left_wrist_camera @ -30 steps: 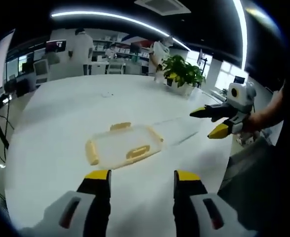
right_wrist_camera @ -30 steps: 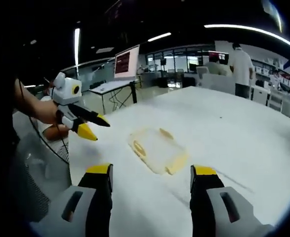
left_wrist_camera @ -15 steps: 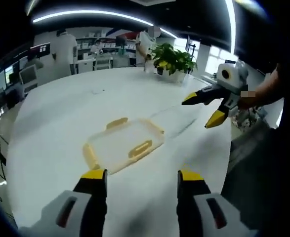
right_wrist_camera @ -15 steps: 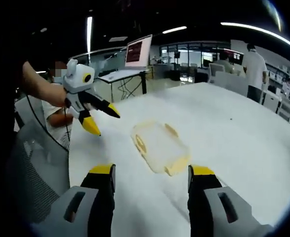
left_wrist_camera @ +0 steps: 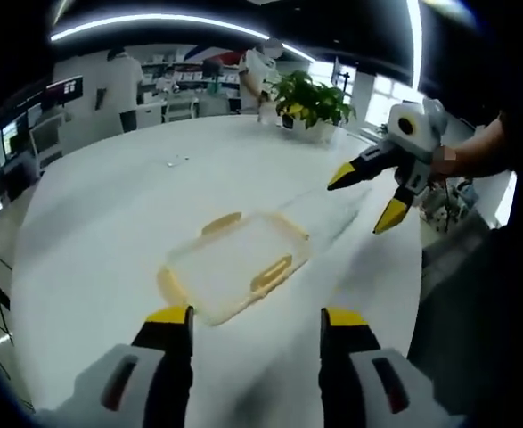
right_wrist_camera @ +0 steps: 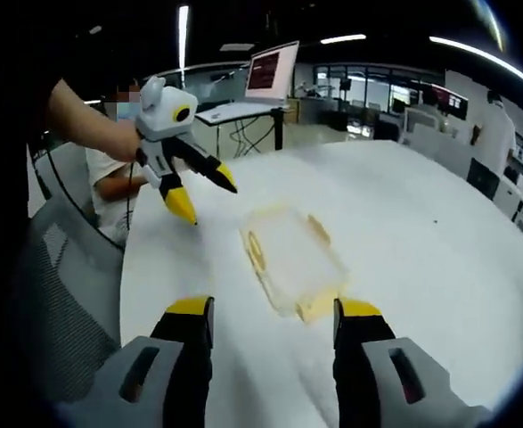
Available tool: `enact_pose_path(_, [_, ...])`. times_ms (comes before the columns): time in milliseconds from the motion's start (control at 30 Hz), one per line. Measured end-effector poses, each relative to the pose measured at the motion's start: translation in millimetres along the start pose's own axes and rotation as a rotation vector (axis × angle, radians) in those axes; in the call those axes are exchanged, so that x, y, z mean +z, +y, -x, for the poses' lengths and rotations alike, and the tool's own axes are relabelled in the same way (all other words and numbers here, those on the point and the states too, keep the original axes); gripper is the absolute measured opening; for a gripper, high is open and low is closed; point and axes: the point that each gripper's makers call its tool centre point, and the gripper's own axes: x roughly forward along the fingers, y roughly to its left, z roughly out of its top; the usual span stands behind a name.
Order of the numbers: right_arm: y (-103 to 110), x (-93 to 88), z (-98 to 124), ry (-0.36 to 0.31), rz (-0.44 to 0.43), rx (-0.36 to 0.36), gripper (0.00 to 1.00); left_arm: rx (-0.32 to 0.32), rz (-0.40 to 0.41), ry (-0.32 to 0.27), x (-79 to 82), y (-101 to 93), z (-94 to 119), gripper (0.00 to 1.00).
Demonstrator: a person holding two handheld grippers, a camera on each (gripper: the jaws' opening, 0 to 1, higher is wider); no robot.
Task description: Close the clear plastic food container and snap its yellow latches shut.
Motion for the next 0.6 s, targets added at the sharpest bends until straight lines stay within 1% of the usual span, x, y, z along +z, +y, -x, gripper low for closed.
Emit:
enact_pose_path(133, [-8, -0.1, -8, 0.015, 0.015, 0.009, 0.53, -0.006, -0.026, 0.017, 1.7, 7.8, -3, 0.53])
enact_pose_path(267, [-15, 0.9, -14, 0.027, 0.009, 0.030, 0.54, -0.018, -0.066, 0.046, 3.1, 16.9, -8, 0.52])
enact_pose_path(367, [-19, -1.2, -18, 0.066, 0.042, 0.043, 0.51, -0.031, -0.101, 0.067, 5.8, 23.8, -13, 0.52])
enact_pose_path(433, [-24, -1.0, -21, 0.076, 0.052, 0.041, 0.51, -0.033, -0.131, 0.090, 5.2, 28.6, -16, 0.53])
enact_pose_path(467, [-27, -0.3, -23, 0.076, 0.052, 0.041, 0.51, -0.030, -0.146, 0.103, 4.3, 31.9, -18, 0.55])
enact_pose_path(500, [-28, 0.3, -24, 0.076, 0.047, 0.046, 0.51, -0.037, -0.164, 0.128, 1.7, 34.1, -20, 0.56])
enact_pose_path(567, [-27, 0.8, -27, 0.077, 0.032, 0.064, 0.50, -0.063, -0.205, 0.151, 0.2, 34.4, -22, 0.56])
enact_pose_path(600, [-25, -1.8, -29, 0.093, 0.033, 0.079, 0.50, -0.065, -0.237, 0.171, -1.1, 37.5, -23, 0.56])
